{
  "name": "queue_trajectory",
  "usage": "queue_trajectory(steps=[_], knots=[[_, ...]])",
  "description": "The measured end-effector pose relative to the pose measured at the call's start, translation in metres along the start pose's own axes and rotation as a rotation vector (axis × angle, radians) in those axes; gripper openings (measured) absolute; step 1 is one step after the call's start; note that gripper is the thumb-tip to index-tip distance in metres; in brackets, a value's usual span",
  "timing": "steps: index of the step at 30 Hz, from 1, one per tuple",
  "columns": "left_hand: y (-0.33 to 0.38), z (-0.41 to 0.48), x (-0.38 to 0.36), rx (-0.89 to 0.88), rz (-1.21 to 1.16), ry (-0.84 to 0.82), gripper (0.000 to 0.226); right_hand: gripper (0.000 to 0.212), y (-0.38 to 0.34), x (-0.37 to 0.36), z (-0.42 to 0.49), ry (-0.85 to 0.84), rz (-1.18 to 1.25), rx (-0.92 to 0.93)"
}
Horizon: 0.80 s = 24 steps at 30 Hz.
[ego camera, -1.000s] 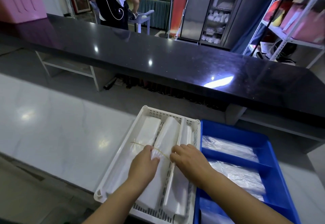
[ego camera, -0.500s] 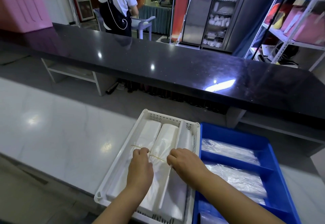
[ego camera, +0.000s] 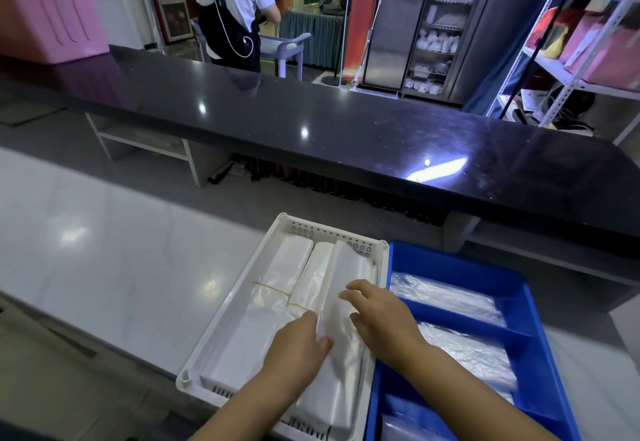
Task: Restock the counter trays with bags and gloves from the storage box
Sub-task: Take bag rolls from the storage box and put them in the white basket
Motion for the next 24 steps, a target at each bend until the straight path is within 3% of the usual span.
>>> queue_trajectory(steps=[6,14,20,24], knots=[[0.012,-0.005,-0.020,0.035,0.009,-0.011,0.048,0.031,0.020,0.004,-0.006,0.077,0.119,-0.100],[-0.007,0.000,0.025,0.051,-0.088,0.204,0.024,0.023,0.011,0.002,0.005,0.129,0.222,-0.091],[-0.048,0.011,0.068,0.190,-0.071,0.158,0.030,0.024,-0.002,-0.009,0.014,0.085,0.241,-0.102],[-0.056,0.019,0.070,0.160,0.010,0.088,0.038,0.026,-0.010,-0.013,0.020,0.039,0.248,-0.100]])
Point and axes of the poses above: each hand's wrist, its own z-axis towards the middle knuckle, its own x-axis out of the back of the hand, y = z × x, the point moved 3 cm from there along z, towards the middle knuckle, and after that the axes turned 3 degrees about y, right-handed, at the moved point
